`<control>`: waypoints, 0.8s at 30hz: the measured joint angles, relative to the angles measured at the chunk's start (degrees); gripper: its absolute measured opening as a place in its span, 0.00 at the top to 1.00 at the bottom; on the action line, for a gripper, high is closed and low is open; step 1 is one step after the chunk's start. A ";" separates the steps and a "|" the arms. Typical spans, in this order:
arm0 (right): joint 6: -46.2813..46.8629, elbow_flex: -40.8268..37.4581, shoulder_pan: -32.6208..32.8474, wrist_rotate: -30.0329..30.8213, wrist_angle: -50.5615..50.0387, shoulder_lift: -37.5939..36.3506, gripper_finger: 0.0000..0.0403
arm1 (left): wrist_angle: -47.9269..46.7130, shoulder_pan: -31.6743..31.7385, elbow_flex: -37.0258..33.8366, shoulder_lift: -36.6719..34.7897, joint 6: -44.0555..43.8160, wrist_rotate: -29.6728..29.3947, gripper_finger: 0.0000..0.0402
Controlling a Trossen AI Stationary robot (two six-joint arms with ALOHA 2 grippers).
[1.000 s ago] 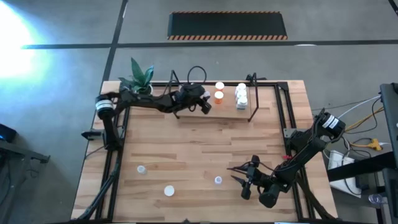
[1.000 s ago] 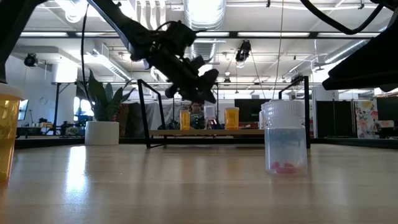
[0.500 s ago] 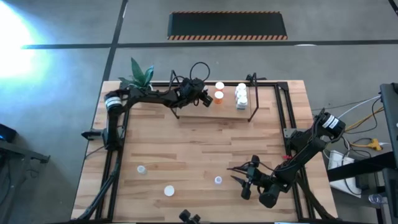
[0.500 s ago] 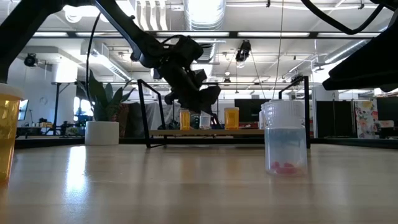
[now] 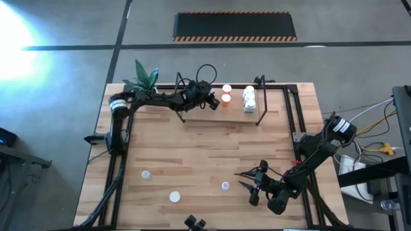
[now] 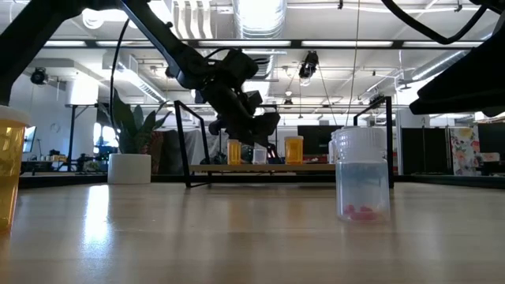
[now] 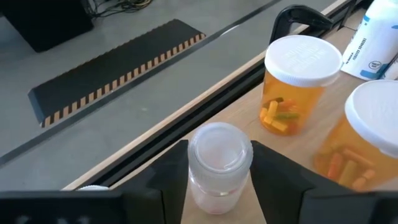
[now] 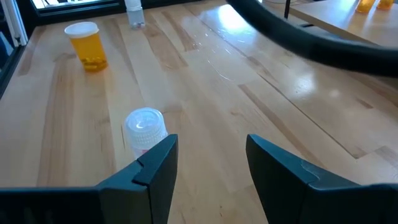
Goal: Pick and place medicine bottles onto shelf by color
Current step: Put the middle transparent medicine bottle on the shelf, then put the bottom transparent medicine bottle on the shelf aligned with the other transparent medicine bottle
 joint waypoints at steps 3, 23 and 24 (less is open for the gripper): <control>0.01 0.00 0.00 0.00 -0.02 0.00 0.55 | -0.06 -0.02 0.00 0.00 -0.02 0.02 0.61; 0.04 0.00 0.00 0.00 0.00 0.00 0.55 | -1.77 -0.17 0.90 -3.69 1.01 4.95 0.40; 0.04 0.00 0.00 0.01 -0.02 0.00 0.55 | -2.88 -0.32 0.89 -4.84 1.77 5.08 0.39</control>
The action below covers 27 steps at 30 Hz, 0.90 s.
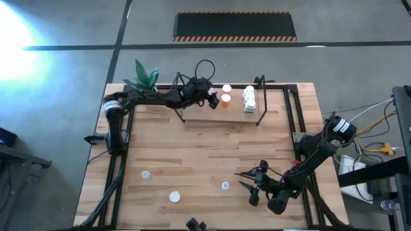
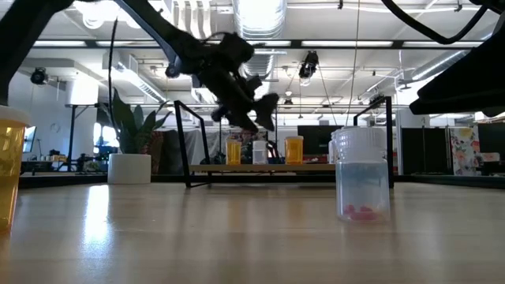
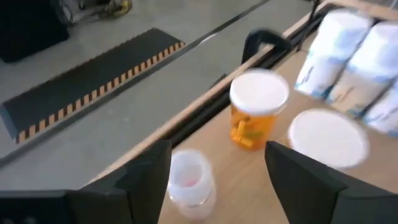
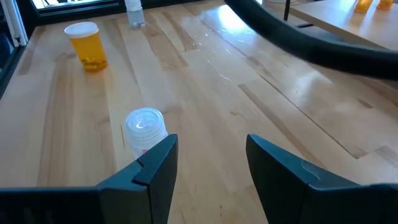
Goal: Pick and place medicine bottles onto shelf by color
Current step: Put the bottom transparent medicine bottle on the shelf aligned with the other transparent medicine bottle
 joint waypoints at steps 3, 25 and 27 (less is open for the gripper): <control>0.00 0.00 0.00 -0.01 0.02 0.00 0.55 | -2.86 -0.65 0.01 -4.22 1.90 -0.01 0.39; 1.47 0.00 4.15 -6.31 -1.35 0.00 0.55 | 6.19 -44.39 -19.99 -14.57 11.37 1.18 0.39; 4.19 -0.02 5.66 -6.28 -3.02 0.00 0.55 | 13.17 -46.56 -21.20 -11.19 7.68 1.87 0.39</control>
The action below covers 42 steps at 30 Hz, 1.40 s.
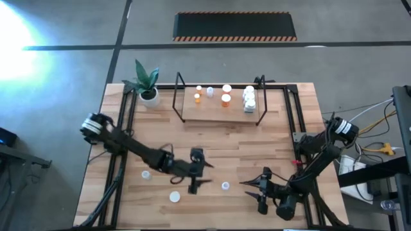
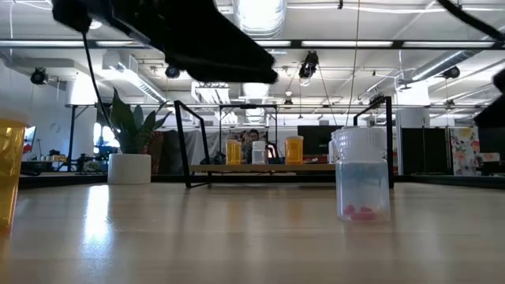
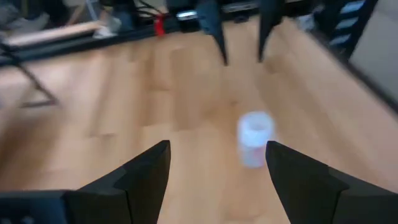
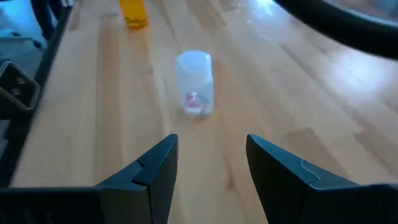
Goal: Pick and place medicine bottles onto shelf by color
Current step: Put the bottom transparent medicine bottle on the shelf aligned with the other transparent medicine bottle
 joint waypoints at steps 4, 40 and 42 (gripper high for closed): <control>6.85 -0.02 2.25 2.60 -3.85 0.00 0.55 | 8.12 -0.78 1.23 8.50 -6.54 3.16 0.39; 8.35 -0.02 2.84 6.58 -4.67 -0.02 0.55 | 12.00 -0.67 12.18 22.02 -7.65 5.45 0.62; 8.34 -0.02 2.84 6.58 -4.67 -0.02 0.55 | 11.77 -0.65 12.04 22.02 -7.61 5.44 0.63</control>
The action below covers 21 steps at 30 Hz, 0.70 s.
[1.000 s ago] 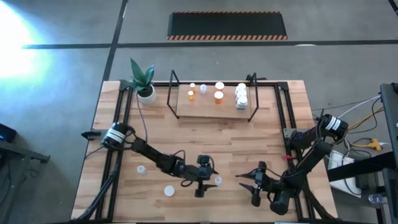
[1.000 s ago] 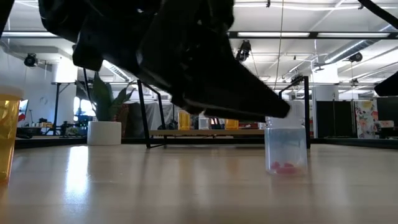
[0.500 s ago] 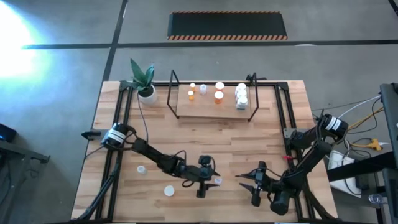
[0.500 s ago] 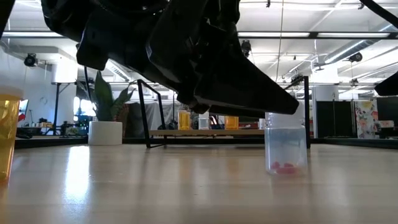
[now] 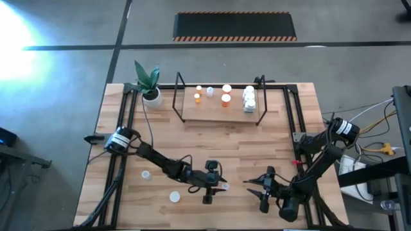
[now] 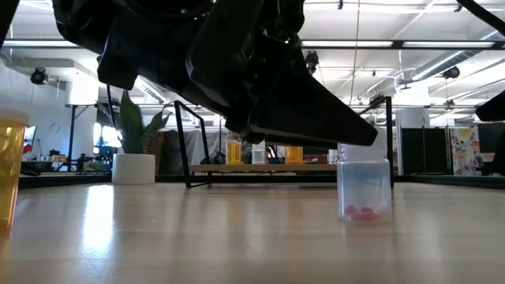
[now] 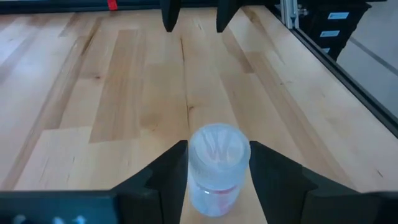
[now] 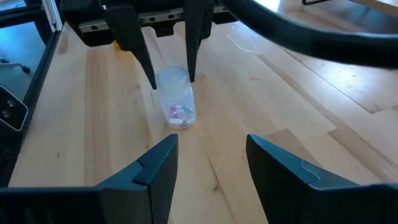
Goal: Pick and place medicine bottles onto shelf by color
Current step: Put the bottom transparent medicine bottle on the shelf aligned with the other transparent medicine bottle
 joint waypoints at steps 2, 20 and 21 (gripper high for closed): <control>0.00 0.00 0.00 0.00 0.00 0.00 0.55 | 0.02 0.00 -0.01 0.00 0.00 0.00 0.63; -0.03 0.00 0.00 0.00 0.02 0.00 0.55 | 0.13 0.74 0.21 0.00 0.93 1.64 0.51; -0.03 0.00 0.00 0.00 0.00 0.00 0.55 | 0.25 0.74 0.21 0.00 1.33 1.23 0.51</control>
